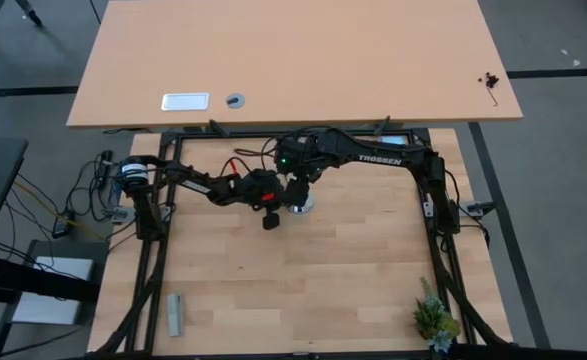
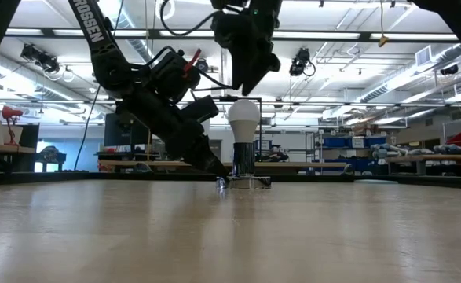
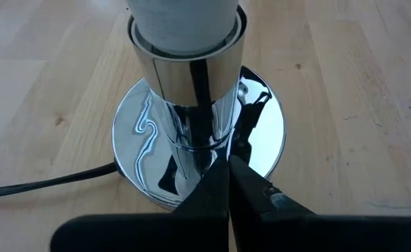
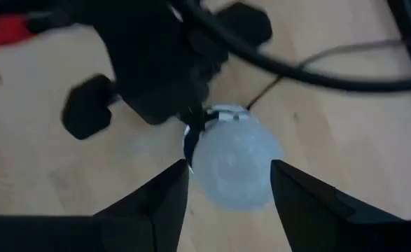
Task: Screw lightbulb
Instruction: Remove the lightbulb from the lamp socket
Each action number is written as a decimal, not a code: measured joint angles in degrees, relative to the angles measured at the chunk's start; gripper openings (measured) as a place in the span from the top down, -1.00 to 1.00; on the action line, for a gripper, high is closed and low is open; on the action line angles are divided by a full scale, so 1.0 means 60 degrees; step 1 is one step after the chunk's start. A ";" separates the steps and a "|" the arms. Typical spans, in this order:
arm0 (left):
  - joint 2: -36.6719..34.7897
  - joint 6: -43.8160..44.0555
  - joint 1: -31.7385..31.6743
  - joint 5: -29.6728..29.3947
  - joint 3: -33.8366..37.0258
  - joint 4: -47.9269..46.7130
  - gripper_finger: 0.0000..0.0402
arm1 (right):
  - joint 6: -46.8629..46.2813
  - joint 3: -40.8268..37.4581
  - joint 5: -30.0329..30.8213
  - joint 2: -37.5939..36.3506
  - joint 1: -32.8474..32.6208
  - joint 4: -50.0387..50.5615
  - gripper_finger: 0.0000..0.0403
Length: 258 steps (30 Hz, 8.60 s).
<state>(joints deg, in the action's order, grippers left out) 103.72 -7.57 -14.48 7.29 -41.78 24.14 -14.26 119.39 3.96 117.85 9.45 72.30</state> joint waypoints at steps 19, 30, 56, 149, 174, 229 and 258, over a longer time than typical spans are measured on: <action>0.0000 -0.0018 0.0000 -0.0011 0.0000 0.0000 1.00 | 0.0207 -0.1171 -0.0322 0.0031 0.0526 -0.0845 -0.46; 0.0000 -0.0021 0.0000 -0.0013 0.0000 0.0000 1.00 | 0.5703 -0.1379 -0.1395 -0.0009 0.0826 -0.1119 -0.30; 0.0000 0.0040 -0.0004 0.0000 -0.0007 -0.0033 1.00 | -0.2371 -0.1044 0.0118 0.0042 0.0304 -0.0727 -0.48; 0.0000 -0.0127 -0.0004 0.0084 -0.0004 -0.0018 1.00 | -0.2244 -0.0858 -0.0110 -0.0278 0.0282 -0.0685 -0.53; 0.0000 -0.0076 -0.0004 0.0070 -0.0004 -0.0022 1.00 | 0.2858 -0.1817 -0.1299 -0.0271 0.0815 -0.1537 -0.29; 0.0000 -0.0124 0.0000 0.0080 -0.0004 -0.0051 1.00 | 0.1577 -0.1820 -0.0324 -0.0322 0.0529 -0.1746 -0.26; 0.0000 -0.0131 -0.0004 0.0084 0.0000 -0.0055 1.00 | -0.1197 -0.0671 -0.0096 -0.0380 0.0129 -0.0931 -0.42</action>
<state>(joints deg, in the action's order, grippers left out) 103.72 -8.36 -14.50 7.79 -41.78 23.81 -21.44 115.36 3.38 115.57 10.22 66.71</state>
